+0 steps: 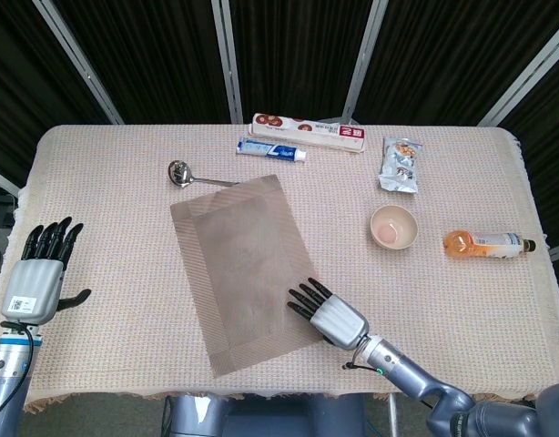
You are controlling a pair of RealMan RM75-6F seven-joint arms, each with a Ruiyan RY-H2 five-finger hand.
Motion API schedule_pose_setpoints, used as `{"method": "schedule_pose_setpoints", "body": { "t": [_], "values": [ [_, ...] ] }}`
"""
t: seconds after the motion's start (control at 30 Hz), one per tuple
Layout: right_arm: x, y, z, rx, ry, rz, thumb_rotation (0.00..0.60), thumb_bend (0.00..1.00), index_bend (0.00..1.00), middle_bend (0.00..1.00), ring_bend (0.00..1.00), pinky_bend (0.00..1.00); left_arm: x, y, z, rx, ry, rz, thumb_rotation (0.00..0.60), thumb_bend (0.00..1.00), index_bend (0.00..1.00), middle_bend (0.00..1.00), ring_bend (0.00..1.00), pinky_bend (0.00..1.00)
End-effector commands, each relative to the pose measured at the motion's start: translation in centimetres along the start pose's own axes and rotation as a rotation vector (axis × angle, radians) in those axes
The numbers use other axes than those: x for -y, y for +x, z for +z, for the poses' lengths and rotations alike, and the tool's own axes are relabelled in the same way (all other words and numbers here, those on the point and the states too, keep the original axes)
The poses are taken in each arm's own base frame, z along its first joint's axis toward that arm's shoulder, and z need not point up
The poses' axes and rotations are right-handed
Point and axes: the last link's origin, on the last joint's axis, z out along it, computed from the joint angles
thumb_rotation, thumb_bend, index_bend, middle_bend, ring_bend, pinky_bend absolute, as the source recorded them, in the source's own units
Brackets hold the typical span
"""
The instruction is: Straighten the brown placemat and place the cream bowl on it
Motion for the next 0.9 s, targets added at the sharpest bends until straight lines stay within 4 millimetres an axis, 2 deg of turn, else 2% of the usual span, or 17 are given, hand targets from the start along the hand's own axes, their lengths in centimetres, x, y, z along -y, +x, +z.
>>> {"method": "schedule_pose_setpoints", "body": {
  "t": [0.03, 0.5, 0.73, 0.83, 0.9],
  "values": [
    [-0.2, -0.1, 0.0, -0.004, 0.023, -0.064, 0.600, 0.09, 0.11, 0.00, 0.00, 0.00, 0.0, 0.0, 0.0, 0.001, 0.002, -0.001, 0.600, 0.00, 0.00, 0.00, 0.00, 0.00],
    [-2.2, -0.6, -1.0, 0.001, 0.033, -0.164, 0.600, 0.09, 0.11, 0.00, 0.00, 0.00, 0.1, -0.1, 0.0, 0.010, 0.003, -0.002, 0.600, 0.00, 0.00, 0.00, 0.00, 0.00],
    [-2.6, -0.8, -0.9, 0.014, -0.004, -0.049, 0.600, 0.10, 0.14, 0.00, 0.00, 0.00, 0.0, -0.2, 0.1, 0.012, 0.000, -0.001, 0.600, 0.00, 0.00, 0.00, 0.00, 0.00],
    [-2.2, -1.1, -0.3, 0.011, -0.005, -0.026, 0.600, 0.18, 0.16, 0.01, 0.00, 0.00, 0.0, -0.2, 0.1, 0.015, -0.001, -0.003, 0.600, 0.00, 0.00, 0.00, 0.00, 0.00],
    [-2.0, -1.1, 0.1, -0.001, -0.007, -0.011, 0.600, 0.28, 0.17, 0.01, 0.00, 0.00, 0.0, -0.3, 0.0, 0.020, -0.001, -0.005, 0.600, 0.00, 0.00, 0.00, 0.00, 0.00]
  ]
}}
